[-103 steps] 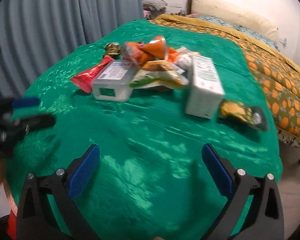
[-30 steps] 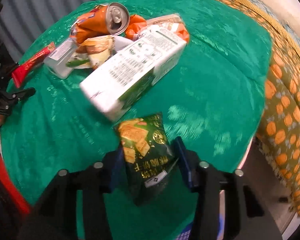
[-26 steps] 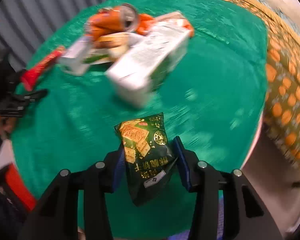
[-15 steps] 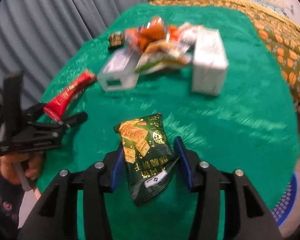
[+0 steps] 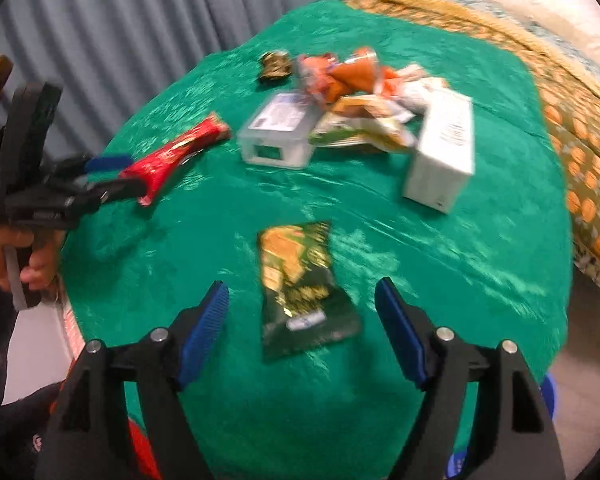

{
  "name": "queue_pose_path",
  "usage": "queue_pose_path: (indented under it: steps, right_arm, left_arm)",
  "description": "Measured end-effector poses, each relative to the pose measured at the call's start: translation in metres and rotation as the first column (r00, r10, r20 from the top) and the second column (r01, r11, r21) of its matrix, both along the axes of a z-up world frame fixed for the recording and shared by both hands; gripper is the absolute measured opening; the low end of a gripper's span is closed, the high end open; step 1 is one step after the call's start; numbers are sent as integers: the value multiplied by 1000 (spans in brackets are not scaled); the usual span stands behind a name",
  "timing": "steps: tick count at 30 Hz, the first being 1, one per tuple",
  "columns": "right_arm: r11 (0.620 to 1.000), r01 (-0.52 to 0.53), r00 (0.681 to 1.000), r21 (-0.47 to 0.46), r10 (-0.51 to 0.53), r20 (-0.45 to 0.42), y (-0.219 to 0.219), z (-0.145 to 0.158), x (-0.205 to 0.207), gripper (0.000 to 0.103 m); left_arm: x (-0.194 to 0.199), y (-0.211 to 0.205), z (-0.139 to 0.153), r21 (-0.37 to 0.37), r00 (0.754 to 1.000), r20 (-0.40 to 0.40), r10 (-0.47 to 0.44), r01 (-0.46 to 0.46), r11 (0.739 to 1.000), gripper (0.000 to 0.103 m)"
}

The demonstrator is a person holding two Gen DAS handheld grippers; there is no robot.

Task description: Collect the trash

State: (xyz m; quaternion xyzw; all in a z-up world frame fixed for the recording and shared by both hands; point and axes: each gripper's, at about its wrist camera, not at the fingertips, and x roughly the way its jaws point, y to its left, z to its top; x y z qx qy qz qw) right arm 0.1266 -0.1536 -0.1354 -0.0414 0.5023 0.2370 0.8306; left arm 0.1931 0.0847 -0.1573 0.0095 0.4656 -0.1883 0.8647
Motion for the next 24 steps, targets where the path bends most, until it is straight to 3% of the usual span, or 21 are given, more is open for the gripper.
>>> queue_pose_path:
  steps: [5,7,8,9,11,16,24]
  right_arm:
    - [998,2,999,-63,-4,-38,14,-18,22,66]
    - [998,10,999,-60,-12,-34,15,-19,25,55]
    - [998,13,999,-54,-15,-33,14,-20,25,42]
    - [999,17,999,-50,-19,-30,14,-19,25,39]
    - [999,16,1000,-44,-17,-20,13,-17,20,36]
    - [999,27,999,29,-28,27,5,-1,3,36]
    - [980,81,995,183,-90,47,-34,9,-20,36]
  left_arm:
    - [33,-18,-11,99,999,-47,0,5,995,78]
    - [40,-20,-15,123,998,-61,8,0,992,68]
    - [41,-21,-16,134,998,-65,6,3,991,59]
    - [42,-22,-17,142,998,-68,1,8,990,54]
    - [41,-22,-17,146,997,-74,-10,21,989,37]
    - [29,-17,-15,136,998,-55,-15,22,990,17]
    - [-19,-36,7,28,999,3,-49,49,998,11]
